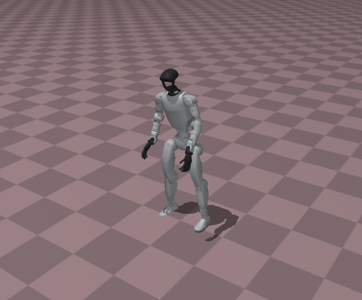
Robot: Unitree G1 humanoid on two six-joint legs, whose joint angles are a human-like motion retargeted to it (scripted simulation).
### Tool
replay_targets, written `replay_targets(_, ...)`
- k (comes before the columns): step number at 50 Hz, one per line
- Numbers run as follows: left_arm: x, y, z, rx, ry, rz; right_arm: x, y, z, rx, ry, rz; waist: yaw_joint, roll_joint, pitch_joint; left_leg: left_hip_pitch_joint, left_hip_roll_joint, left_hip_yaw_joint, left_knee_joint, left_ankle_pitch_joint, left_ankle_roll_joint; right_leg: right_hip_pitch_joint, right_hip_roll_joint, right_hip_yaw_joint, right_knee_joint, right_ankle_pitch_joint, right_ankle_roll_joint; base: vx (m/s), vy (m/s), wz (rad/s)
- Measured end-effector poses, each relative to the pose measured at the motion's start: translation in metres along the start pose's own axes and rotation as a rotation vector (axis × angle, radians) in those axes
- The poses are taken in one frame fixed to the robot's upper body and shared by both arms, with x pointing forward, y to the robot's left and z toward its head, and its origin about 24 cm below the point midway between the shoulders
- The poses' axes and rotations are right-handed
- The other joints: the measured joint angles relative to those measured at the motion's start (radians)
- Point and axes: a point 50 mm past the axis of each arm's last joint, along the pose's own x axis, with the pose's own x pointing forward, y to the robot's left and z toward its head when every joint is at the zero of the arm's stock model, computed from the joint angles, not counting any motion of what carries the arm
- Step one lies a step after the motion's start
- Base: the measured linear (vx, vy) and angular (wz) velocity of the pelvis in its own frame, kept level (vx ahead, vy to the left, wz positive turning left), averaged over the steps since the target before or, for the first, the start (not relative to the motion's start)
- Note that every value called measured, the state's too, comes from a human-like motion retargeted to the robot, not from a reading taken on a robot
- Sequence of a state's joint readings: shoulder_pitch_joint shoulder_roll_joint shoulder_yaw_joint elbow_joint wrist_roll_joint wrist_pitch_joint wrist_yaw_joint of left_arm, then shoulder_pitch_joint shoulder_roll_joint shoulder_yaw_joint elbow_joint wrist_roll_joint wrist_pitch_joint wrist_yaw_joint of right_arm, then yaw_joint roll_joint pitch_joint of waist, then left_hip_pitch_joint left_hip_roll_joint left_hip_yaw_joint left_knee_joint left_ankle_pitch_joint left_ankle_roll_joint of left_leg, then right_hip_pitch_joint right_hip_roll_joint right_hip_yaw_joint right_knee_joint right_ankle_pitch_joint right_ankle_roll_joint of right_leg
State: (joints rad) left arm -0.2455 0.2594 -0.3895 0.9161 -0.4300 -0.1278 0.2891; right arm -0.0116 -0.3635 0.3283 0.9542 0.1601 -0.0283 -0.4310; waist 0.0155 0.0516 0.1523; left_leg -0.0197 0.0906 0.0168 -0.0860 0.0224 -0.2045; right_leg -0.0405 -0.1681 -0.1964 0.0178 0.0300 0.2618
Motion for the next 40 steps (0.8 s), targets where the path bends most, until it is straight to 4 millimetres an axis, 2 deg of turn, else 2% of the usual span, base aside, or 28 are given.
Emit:
replay_targets(5,-0.009,0.014,-0.036,0.065,0.123,0.051,-0.001,0.009,-0.001,-0.099,-0.008,0.076,0.049,-0.018,-0.038,0.054,-0.007,-0.065,-0.001,-0.017,0.007,0.081,-0.010,-0.063,0.027,-0.049,-0.017,0.11,0.00,0.65)
replay_targets(9,-0.024,0.030,-0.072,0.091,0.249,0.085,-0.004,0.017,-0.005,-0.191,-0.009,0.141,0.094,-0.036,-0.074,0.074,-0.012,-0.087,-0.001,-0.024,0.013,0.114,-0.015,-0.085,0.031,-0.067,-0.023,0.08,0.01,0.29)
replay_targets(17,-0.076,0.060,-0.149,0.084,0.541,0.152,-0.007,0.026,-0.005,-0.333,-0.047,0.236,0.156,-0.054,-0.121,0.108,-0.016,-0.069,-0.001,-0.040,0.019,0.140,-0.018,-0.067,0.026,-0.079,-0.029,0.06,0.02,-0.12)
replay_targets(22,-0.108,0.066,-0.183,0.062,0.704,0.179,-0.008,0.025,-0.003,-0.335,-0.061,0.259,0.165,-0.052,-0.125,0.135,-0.019,-0.058,-0.001,-0.050,0.015,0.159,-0.021,-0.058,0.030,-0.088,-0.032,0.05,0.03,-0.12)
replay_targets(28,-0.129,0.070,-0.199,-0.042,0.763,0.219,-0.014,0.026,0.002,-0.276,-0.140,0.299,0.162,-0.055,-0.144,0.139,-0.026,-0.072,0.031,-0.080,0.020,0.182,-0.028,-0.071,0.041,-0.116,-0.047,0.04,0.02,0.06)
replay_targets(33,-0.123,0.072,-0.192,-0.116,0.712,0.242,-0.018,0.023,0.012,-0.257,-0.199,0.330,0.172,-0.063,-0.155,0.130,-0.036,-0.090,0.042,-0.082,0.027,0.189,-0.038,-0.092,0.042,-0.120,-0.047,0.01,0.01,0.12)
replay_targets(40,-0.105,0.079,-0.168,-0.141,0.569,0.237,-0.018,0.017,0.032,-0.209,-0.281,0.316,0.203,-0.080,-0.161,0.112,-0.045,-0.121,0.029,-0.071,0.033,0.186,-0.046,-0.124,0.038,-0.117,-0.044,0.01,0.02,0.23)
